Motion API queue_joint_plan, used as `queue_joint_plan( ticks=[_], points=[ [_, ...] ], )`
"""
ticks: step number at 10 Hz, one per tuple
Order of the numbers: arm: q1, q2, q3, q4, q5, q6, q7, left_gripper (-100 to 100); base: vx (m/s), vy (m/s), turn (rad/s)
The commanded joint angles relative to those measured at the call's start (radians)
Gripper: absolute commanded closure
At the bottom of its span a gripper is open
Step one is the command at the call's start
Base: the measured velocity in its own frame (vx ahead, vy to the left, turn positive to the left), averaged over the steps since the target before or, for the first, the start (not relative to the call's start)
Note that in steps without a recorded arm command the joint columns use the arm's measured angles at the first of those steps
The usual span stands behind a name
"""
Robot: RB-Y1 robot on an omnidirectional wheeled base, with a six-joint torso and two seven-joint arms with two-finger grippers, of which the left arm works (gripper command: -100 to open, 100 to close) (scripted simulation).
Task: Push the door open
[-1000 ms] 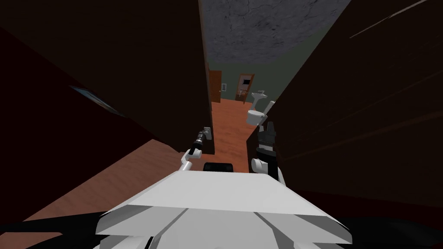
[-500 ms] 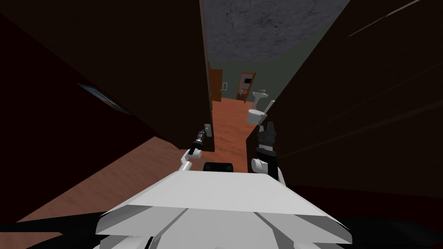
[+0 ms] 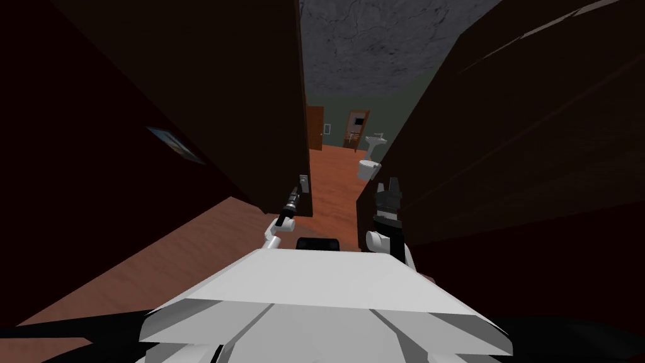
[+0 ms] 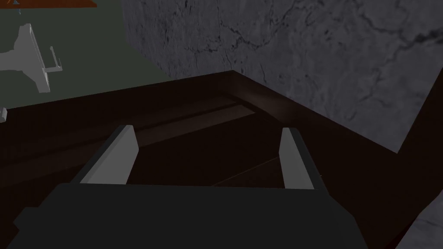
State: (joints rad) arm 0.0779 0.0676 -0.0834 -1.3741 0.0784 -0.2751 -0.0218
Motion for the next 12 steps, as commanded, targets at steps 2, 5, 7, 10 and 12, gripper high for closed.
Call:
queue_joint_plan(
  ticks=[2,5,7,10,12],
  points=[
    [-0.007,0.004,0.006,0.011,0.0,-0.007,-0.001,-100,0.127,-0.018,-0.019],
    [-0.017,0.003,0.014,0.027,-0.001,-0.017,-0.003,-100,0.191,-0.024,-0.019],
    [-0.025,-0.003,0.02,0.039,-0.002,-0.025,-0.005,-100,0.224,0.017,-0.02],
    [-0.026,-0.005,0.021,0.04,-0.002,-0.025,-0.005,100,0.097,-0.009,-0.007],
    [-0.026,-0.005,0.021,0.04,-0.002,-0.025,-0.005,100,-0.033,0.004,-0.007]
  ],
)
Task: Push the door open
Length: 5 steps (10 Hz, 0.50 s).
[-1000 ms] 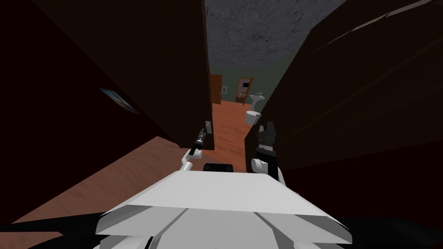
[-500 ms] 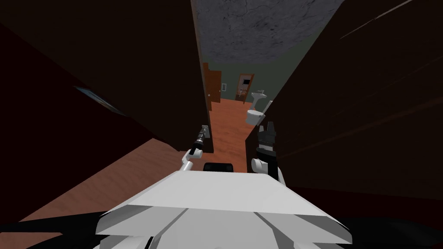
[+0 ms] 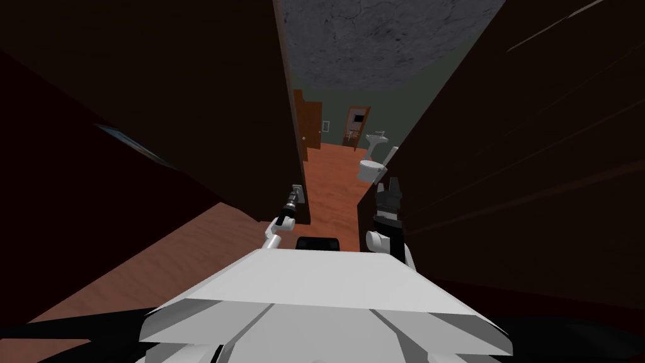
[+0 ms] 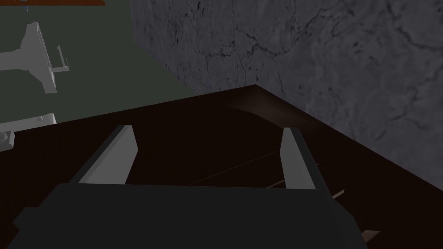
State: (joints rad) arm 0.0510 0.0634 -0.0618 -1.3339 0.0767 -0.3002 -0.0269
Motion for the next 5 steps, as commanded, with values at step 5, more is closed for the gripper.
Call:
queue_joint_plan(
  ticks=[5],
  points=[
    [0.0,0.006,0.014,0.005,0.002,0.003,-0.002,100,0.046,-0.009,0.012]
  ],
)
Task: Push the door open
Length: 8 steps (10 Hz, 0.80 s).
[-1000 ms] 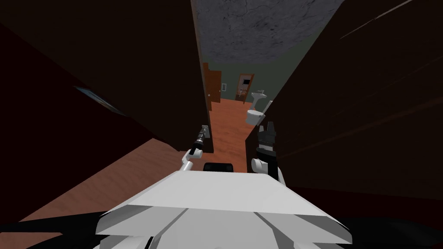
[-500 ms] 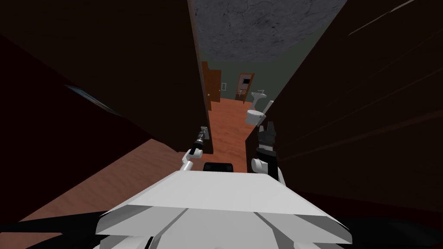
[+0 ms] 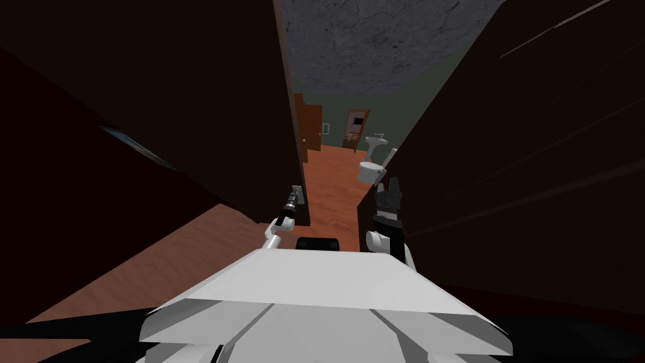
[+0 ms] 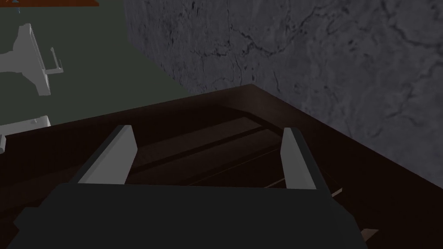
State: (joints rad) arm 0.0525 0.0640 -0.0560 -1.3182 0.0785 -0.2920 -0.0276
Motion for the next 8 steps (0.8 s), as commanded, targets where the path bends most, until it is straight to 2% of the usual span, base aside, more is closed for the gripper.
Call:
queue_joint_plan(
  ticks=[1,5,8],
  points=[
    [-0.003,0.008,0.016,-0.009,0.001,-0.005,-0.003,100,0.176,-0.053,0.052],
    [-0.011,0.017,0.058,-0.002,0.008,-0.003,-0.01,100,0.188,-0.066,0.05],
    [-0.018,0.022,0.098,0.005,0.013,-0.001,-0.016,100,0.195,-0.1,0.087]
  ],
)
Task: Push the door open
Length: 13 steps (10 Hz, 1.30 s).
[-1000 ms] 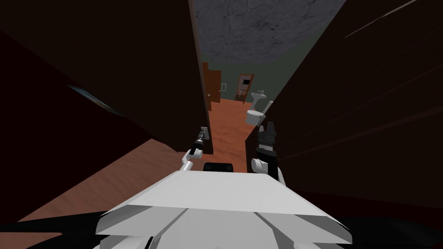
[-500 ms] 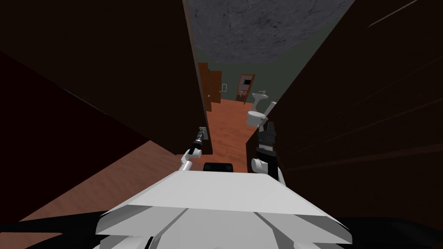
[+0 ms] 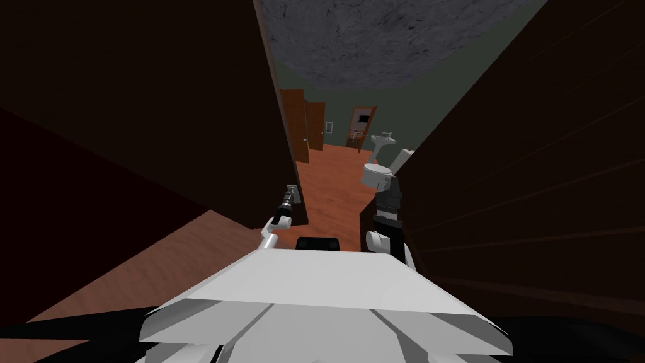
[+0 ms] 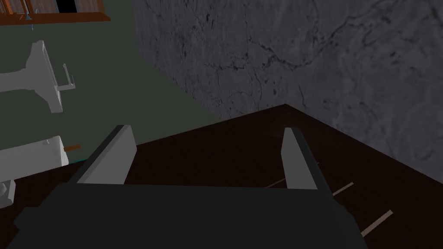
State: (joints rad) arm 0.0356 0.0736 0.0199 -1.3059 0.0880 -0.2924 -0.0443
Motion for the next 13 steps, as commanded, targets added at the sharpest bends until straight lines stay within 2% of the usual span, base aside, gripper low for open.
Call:
queue_joint_plan(
  ticks=[1,6,13],
  points=[
    [-0.002,0.013,0.029,-0.006,0.005,-0.001,0.0,100,0.158,-0.082,0.056],
    [-0.01,0.014,0.073,0.003,0.011,0.001,-0.007,100,0.113,-0.057,0.047],
    [-0.024,0.004,0.146,0.016,0.022,0.005,-0.019,100,0.137,-0.073,0.065]
  ],
)
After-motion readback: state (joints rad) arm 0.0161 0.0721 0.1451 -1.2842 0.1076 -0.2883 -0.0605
